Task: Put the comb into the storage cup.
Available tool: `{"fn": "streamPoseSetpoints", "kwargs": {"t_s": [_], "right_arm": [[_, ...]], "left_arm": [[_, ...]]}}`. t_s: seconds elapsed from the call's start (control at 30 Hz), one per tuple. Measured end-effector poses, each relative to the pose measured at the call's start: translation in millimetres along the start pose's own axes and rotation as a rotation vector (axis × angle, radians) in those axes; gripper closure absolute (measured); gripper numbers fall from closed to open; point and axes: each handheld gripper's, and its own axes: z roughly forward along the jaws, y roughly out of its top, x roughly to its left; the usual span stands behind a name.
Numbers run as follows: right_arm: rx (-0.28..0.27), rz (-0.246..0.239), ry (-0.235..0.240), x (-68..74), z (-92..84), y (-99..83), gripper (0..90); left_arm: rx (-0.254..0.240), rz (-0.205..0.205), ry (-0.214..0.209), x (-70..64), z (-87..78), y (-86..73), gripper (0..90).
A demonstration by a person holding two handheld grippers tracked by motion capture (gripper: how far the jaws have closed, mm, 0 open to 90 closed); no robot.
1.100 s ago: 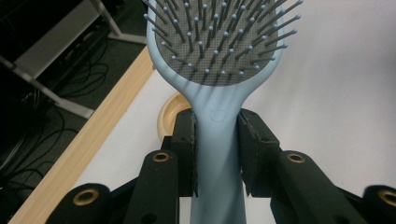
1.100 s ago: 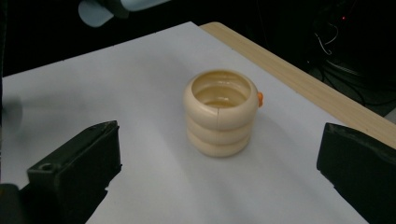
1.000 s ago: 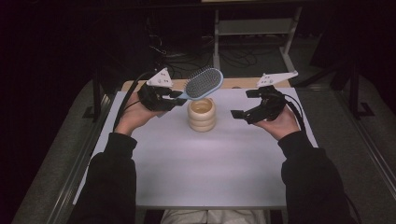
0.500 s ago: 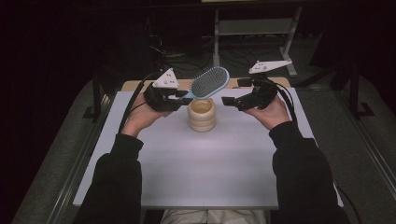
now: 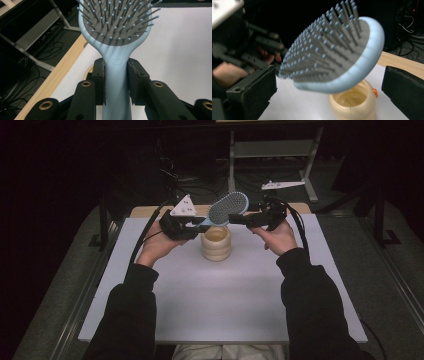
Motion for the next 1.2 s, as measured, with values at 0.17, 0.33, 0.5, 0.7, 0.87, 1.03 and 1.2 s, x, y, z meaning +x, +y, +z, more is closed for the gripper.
{"fn": "streamPoseSetpoints", "kwargs": {"t_s": [0.17,0.33,0.5,0.7,0.87,1.03,1.2], "right_arm": [[-0.026,0.054,0.001,-6.0,2.3,0.2,3.3],[-0.056,0.113,0.033,-10.2,5.4,-0.5,10.3],[-0.118,0.254,0.136,-15.5,8.6,-1.1,24.8],[-0.127,0.4,0.121,-19.2,11.9,0.6,44.3],[-0.103,0.392,0.12,-14.3,10.3,7.7,52.1],[-0.078,0.336,0.082,-4.6,7.6,19.0,53.6],[-0.083,0.308,0.069,2.9,2.9,27.7,53.7]], "left_arm": [[-0.002,0.001,-0.001,-2.4,6.0,0.0,70.2],[-0.019,-0.005,-0.001,-3.2,11.3,0.0,70.2],[-0.033,-0.013,0.02,-5.6,16.4,1.3,70.2],[-0.027,-0.031,0.044,-5.5,18.3,1.8,70.2],[-0.019,-0.05,0.025,-4.2,21.2,-0.6,70.3],[-0.058,-0.075,0.01,-1.8,17.2,0.8,69.9],[-0.086,-0.082,0.048,-1.6,9.0,2.8,62.5]]}}
